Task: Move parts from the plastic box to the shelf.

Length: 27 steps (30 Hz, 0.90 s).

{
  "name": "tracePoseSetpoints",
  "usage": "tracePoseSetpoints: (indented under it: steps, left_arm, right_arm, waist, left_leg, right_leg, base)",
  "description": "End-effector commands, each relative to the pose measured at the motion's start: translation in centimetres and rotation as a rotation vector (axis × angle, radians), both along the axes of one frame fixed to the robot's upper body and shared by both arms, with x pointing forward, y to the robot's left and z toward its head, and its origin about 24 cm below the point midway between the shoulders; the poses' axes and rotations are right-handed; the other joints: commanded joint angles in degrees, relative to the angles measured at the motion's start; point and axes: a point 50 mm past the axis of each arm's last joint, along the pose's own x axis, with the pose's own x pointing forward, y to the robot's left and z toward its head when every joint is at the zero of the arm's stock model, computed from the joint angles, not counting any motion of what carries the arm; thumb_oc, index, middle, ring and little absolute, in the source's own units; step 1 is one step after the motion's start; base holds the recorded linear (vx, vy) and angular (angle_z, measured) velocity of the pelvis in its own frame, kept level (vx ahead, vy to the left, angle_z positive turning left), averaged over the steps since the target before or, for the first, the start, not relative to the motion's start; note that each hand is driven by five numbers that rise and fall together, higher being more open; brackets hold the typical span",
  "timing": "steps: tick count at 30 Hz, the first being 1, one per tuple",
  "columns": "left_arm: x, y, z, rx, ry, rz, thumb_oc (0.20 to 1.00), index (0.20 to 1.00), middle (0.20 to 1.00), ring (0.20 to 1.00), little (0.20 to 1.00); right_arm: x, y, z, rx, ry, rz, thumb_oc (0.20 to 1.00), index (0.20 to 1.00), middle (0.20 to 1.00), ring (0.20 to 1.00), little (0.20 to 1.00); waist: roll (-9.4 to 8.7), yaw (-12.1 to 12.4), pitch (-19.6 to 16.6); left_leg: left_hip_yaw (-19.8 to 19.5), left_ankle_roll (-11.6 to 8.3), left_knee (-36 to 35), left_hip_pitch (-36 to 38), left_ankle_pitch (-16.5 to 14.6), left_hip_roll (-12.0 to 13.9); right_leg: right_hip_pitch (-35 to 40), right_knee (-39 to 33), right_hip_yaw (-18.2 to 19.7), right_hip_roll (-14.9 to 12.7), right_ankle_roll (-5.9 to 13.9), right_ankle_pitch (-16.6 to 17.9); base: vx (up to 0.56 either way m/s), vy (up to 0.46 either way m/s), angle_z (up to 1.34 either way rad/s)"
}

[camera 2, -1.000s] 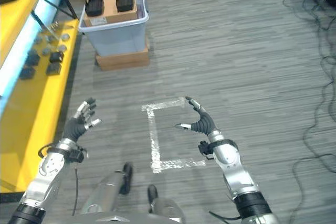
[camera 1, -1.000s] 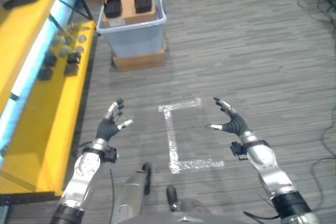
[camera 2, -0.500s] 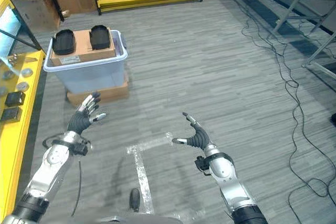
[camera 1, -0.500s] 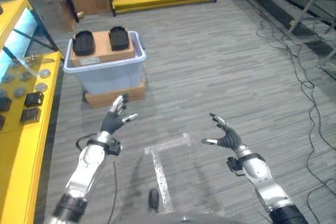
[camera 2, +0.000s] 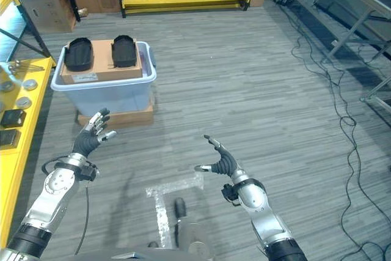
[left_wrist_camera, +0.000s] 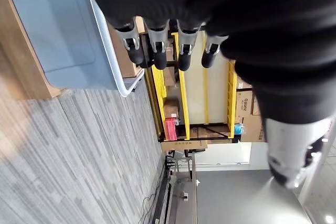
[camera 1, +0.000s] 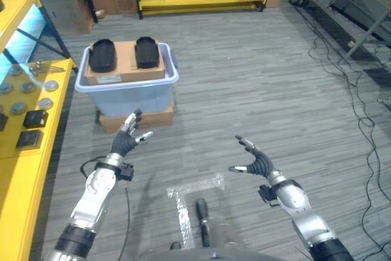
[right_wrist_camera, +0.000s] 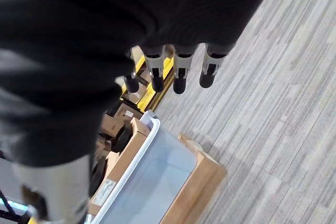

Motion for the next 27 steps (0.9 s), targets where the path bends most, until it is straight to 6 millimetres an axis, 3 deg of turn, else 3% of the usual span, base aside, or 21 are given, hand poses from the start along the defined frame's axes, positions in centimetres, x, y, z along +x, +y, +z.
tracePoseSetpoints:
  steps: [1, 4, 5, 7, 8, 9, 10, 11, 12, 13, 16, 19, 21, 22, 24, 25, 27]
  left_arm:
    - [0.7, -1.0, 2.9, 0.025, -0.155, -0.053, 1.000, 1.000, 1.000, 1.000, 1.000]
    - [0.7, -1.5, 2.4, 0.015, -0.141, -0.068, 1.000, 1.000, 1.000, 1.000, 1.000]
    - [0.7, -1.7, 2.1, -0.008, -0.124, -0.068, 1.000, 1.000, 1.000, 1.000, 1.000]
    - [0.7, -1.7, 2.0, -0.014, -0.121, -0.070, 1.000, 1.000, 1.000, 1.000, 1.000]
    - [0.7, -1.7, 1.9, -0.023, -0.115, -0.065, 1.000, 1.000, 1.000, 1.000, 1.000]
    - [0.6, -1.6, 1.9, -0.028, -0.114, -0.060, 1.000, 1.000, 1.000, 1.000, 1.000]
    - [0.6, -1.6, 1.9, -0.028, -0.114, -0.060, 1.000, 1.000, 1.000, 1.000, 1.000]
    - [0.5, -1.4, 1.8, -0.033, -0.110, -0.052, 1.000, 1.000, 1.000, 1.000, 1.000]
    - [0.5, -1.4, 1.8, -0.033, -0.110, -0.052, 1.000, 1.000, 1.000, 1.000, 1.000]
    - [0.4, -1.2, 1.6, -0.037, -0.102, -0.033, 1.000, 1.000, 1.000, 1.000, 1.000]
    - [0.0, -1.1, 1.2, -0.058, -0.085, -0.027, 1.000, 1.000, 1.000, 1.000, 1.000]
    - [-0.2, -0.9, 0.9, -0.062, -0.073, -0.015, 1.000, 1.000, 1.000, 1.000, 1.000]
    - [-0.2, -0.9, 0.9, -0.062, -0.073, -0.014, 1.000, 1.000, 1.000, 1.000, 1.000]
    - [0.2, -1.4, 0.9, -0.053, -0.073, -0.018, 1.000, 1.000, 1.000, 1.000, 1.000]
    - [0.4, -1.6, 0.9, -0.048, -0.075, -0.024, 1.000, 1.000, 1.000, 1.000, 1.000]
    - [0.6, -1.9, 1.0, -0.047, -0.080, -0.035, 1.000, 1.000, 1.000, 1.000, 1.000]
    - [0.6, -1.9, 1.0, -0.048, -0.079, -0.036, 1.000, 1.000, 1.000, 1.000, 1.000]
  right_arm:
    - [1.1, -1.1, 2.6, -0.002, -0.127, -0.028, 1.000, 1.000, 1.000, 1.000, 1.000]
    - [0.7, -1.4, 2.3, -0.009, -0.120, -0.030, 1.000, 1.000, 1.000, 1.000, 1.000]
    - [0.7, -1.8, 2.8, -0.005, -0.135, -0.029, 1.000, 1.000, 1.000, 1.000, 1.000]
    - [0.7, -2.0, 3.0, -0.005, -0.139, -0.029, 1.000, 1.000, 1.000, 1.000, 1.000]
    - [1.0, -2.2, 3.4, -0.024, -0.148, -0.024, 1.000, 1.000, 1.000, 1.000, 1.000]
    - [1.0, -2.4, 3.5, -0.027, -0.150, -0.023, 1.000, 1.000, 1.000, 1.000, 1.000]
    - [1.0, -2.4, 3.5, -0.027, -0.150, -0.023, 1.000, 1.000, 1.000, 1.000, 1.000]
    - [1.0, -2.6, 3.6, -0.016, -0.144, -0.028, 1.000, 1.000, 1.000, 1.000, 1.000]
    - [1.0, -2.6, 3.6, -0.016, -0.143, -0.028, 1.000, 1.000, 1.000, 1.000, 1.000]
    - [0.9, -2.8, 3.1, 0.046, -0.112, -0.055, 1.000, 1.000, 1.000, 1.000, 1.000]
    - [0.6, -3.3, 3.0, 0.051, -0.101, -0.078, 1.000, 1.000, 1.000, 1.000, 1.000]
    - [0.6, -3.6, 3.0, 0.063, -0.113, -0.099, 1.000, 1.000, 1.000, 1.000, 1.000]
    - [0.6, -3.5, 3.0, 0.064, -0.113, -0.099, 1.000, 1.000, 1.000, 1.000, 1.000]
    - [1.0, -3.7, 3.6, -0.012, -0.159, -0.109, 1.000, 1.000, 1.000, 1.000, 1.000]
    - [1.0, -3.7, 3.6, -0.025, -0.168, -0.112, 1.000, 1.000, 1.000, 1.000, 1.000]
    - [0.9, -3.5, 3.6, -0.027, -0.176, -0.106, 1.000, 1.000, 1.000, 1.000, 1.000]
    - [0.8, -3.5, 3.6, -0.028, -0.175, -0.107, 1.000, 1.000, 1.000, 1.000, 1.000]
  waist:
    - [-0.31, -1.81, 0.28]
    - [-0.22, -2.04, -1.21]
    - [0.19, -2.12, -1.57]
    - [0.47, -2.05, -1.38]
    - [0.69, -1.68, -0.36]
    - [0.15, -1.44, 0.22]
    - [0.15, -1.44, 0.22]
    - [-0.18, -1.05, 0.60]
    - [0.33, -1.07, 0.52]
    - [-0.53, -0.32, 1.01]
    - [-1.43, 0.83, 1.29]
    - [-0.85, 1.83, 0.85]
    - [-1.00, 1.86, 0.99]
    - [0.64, 3.24, 0.63]
    - [0.77, 3.33, 0.75]
    - [1.87, 3.25, -0.10]
    - [1.73, 3.31, -0.14]
  left_leg:
    - [2.05, -3.22, -0.53, -0.95, -1.29, 2.09]
    - [1.02, -4.07, 0.34, 0.24, -3.66, 3.08]
    - [0.78, -6.10, 9.67, -2.10, -3.45, 4.06]
    - [1.19, -7.10, 14.60, -3.61, -2.94, 3.99]
    - [2.34, -9.37, 27.36, -8.68, 1.76, 4.04]
    - [2.85, -9.66, 32.16, -10.93, 4.50, 3.19]
    - [2.85, -9.66, 32.16, -10.93, 4.50, 3.19]
    - [3.20, -9.90, 37.46, -13.11, 6.07, 2.19]
    - [3.13, -9.80, 38.22, -13.22, 5.14, 2.63]
    - [6.80, -9.36, 43.66, -17.79, 5.93, 3.39]
    - [10.48, -8.20, 38.43, -22.74, 3.83, 5.01]
    - [11.28, -7.71, 19.76, -21.87, 3.39, 5.16]
    - [11.35, -7.69, 19.22, -21.42, 3.67, 5.03]
    - [10.54, -8.86, 4.85, -23.35, 8.65, 5.52]
    - [10.99, -9.09, 3.84, -23.63, 9.49, 5.76]
    - [11.54, -9.18, 1.52, -22.06, 10.43, 7.07]
    - [11.60, -9.18, 1.06, -21.56, 10.16, 6.89]
  right_leg:
    - [7.02, -4.90, 1.58, 0.10, 2.57, 2.04]
    - [10.36, -7.22, 2.18, -0.82, 0.92, 2.69]
    - [12.99, -6.69, 2.41, -0.56, -0.35, 1.66]
    - [14.53, -6.93, 2.00, -0.55, -0.92, 0.91]
    - [17.30, -6.95, 1.36, -0.85, -2.01, -0.46]
    - [17.70, -6.43, 1.44, -1.46, -2.45, -0.52]
    - [17.70, -6.43, 1.44, -1.46, -2.45, -0.52]
    - [18.42, -6.21, 1.51, -1.73, -2.86, -0.94]
    - [18.63, -6.29, 1.41, -1.24, -2.88, -1.32]
    - [20.36, -5.98, 1.64, -2.35, -3.67, -2.26]
    - [22.58, -5.84, 1.02, -4.02, -3.88, -3.60]
    - [23.92, -6.97, 0.10, -4.30, -3.21, -4.80]
    - [24.13, -7.01, 0.14, -4.46, -3.19, -4.82]
    - [28.02, -8.48, -0.43, -3.74, -2.90, -7.13]
    - [29.07, -8.64, -0.39, -3.67, -2.91, -7.83]
    - [30.09, -8.84, 0.36, -3.14, -2.74, -8.49]
    - [30.39, -8.92, 0.39, -3.35, -2.74, -8.78]
  base:
    - [0.24, -0.162, 0.78]
    - [0.35, -0.286, 1.06]
    - [0.33, -0.295, 0.74]
    - [0.27, -0.235, 0.58]
    - [0.16, -0.183, 0.41]
    - [0.17, -0.184, 0.22]
    - [0.08, -0.121, 0.24]
    - [0.08, -0.047, 0.11]
    - [0.20, -0.161, -0.20]
    - [0.21, -0.141, -0.45]
    - [0.25, -0.103, -0.20]
    - [0.18, 0.024, 0.02]
    - [0.22, 0.036, -0.12]
    - [0.36, 0.059, -0.36]
    - [0.36, 0.096, -0.14]
    - [0.27, 0.112, 0.07]
    - [0.20, 0.100, -0.18]
